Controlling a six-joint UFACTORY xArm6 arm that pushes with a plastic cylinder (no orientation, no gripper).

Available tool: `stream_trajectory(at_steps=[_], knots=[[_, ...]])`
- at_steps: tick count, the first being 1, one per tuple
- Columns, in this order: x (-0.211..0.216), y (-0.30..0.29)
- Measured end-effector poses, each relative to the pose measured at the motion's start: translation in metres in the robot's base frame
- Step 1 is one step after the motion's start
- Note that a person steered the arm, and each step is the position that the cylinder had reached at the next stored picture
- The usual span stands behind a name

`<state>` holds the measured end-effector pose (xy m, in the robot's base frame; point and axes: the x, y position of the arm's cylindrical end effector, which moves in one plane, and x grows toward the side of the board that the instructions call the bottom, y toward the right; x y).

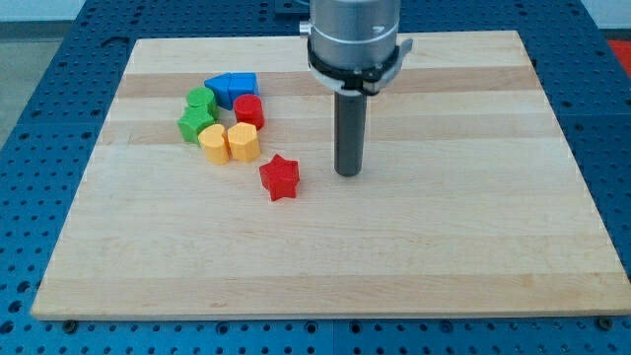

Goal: Slide the red star to the bottom left corner

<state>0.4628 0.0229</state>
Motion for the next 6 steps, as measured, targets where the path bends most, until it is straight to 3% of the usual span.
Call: stream_trajectory(at_steps=[2,3,5,6], knots=[[0.031,-0.011],[0.027,-0.009],[-0.025,0.004],[-0.024,-0.029]])
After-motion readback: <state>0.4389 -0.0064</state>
